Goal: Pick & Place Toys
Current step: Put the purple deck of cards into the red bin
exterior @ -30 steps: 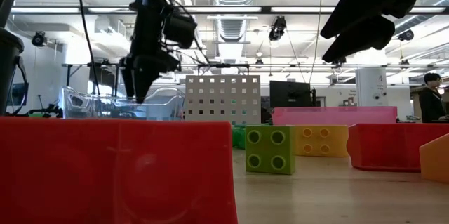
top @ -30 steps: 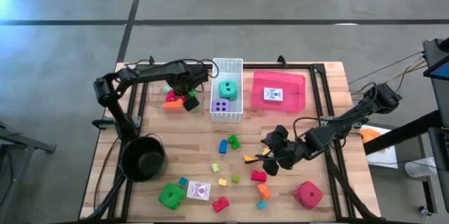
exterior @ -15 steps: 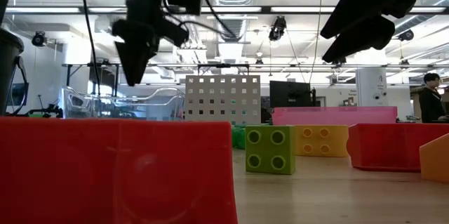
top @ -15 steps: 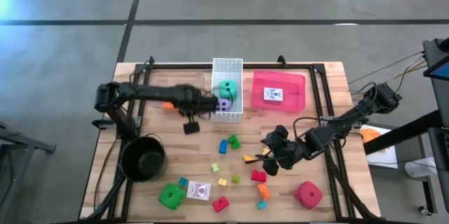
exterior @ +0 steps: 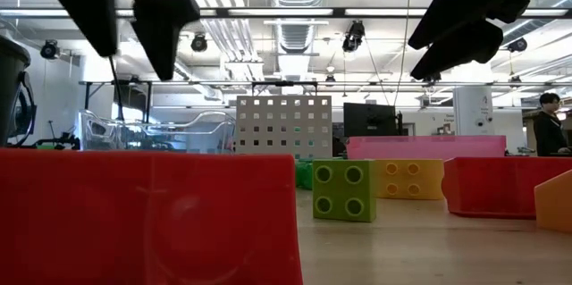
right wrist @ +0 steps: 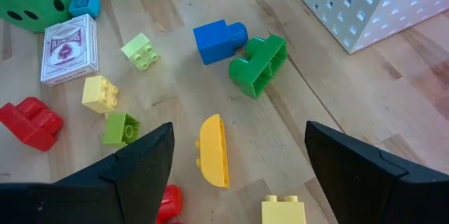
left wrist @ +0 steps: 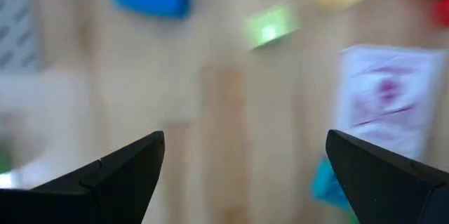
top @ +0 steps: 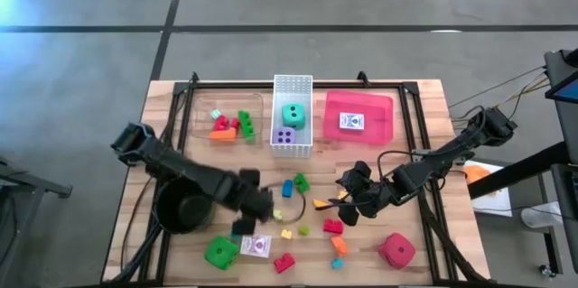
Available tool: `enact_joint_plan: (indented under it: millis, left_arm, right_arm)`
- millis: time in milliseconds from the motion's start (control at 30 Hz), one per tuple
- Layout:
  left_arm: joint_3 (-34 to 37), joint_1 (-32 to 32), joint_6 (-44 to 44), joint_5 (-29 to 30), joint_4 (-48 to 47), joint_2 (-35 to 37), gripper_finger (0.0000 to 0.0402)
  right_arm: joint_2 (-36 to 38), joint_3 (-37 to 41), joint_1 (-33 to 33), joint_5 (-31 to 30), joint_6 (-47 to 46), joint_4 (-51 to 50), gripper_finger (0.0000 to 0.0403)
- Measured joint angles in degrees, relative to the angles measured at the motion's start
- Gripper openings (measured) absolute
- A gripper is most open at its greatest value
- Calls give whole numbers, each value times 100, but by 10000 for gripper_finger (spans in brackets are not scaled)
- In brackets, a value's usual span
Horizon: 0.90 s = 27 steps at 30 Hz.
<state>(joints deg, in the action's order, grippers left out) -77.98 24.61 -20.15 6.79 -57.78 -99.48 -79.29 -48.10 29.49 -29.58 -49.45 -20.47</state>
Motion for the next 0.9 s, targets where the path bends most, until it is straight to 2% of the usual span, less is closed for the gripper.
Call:
enact_joint_plan:
  millis: [200, 333, 600, 900]
  left_arm:
    - [41, 696, -434, 126, 980, -75, 393]
    - [-52, 933, -526, 157, 1020, -390, 393]
    - [-374, 1048, -544, 63, 1023, -1024, 393]
    - [-896, 1048, -246, -532, 955, -1839, 393]
  right_arm:
    - [1, 0, 0, 0, 0, 1, 309]
    - [0, -2, -1, 1, 1, -5, 309]
    - [0, -2, -1, 0, -2, 9, 309]
    - [0, -2, 0, 0, -2, 15, 309]
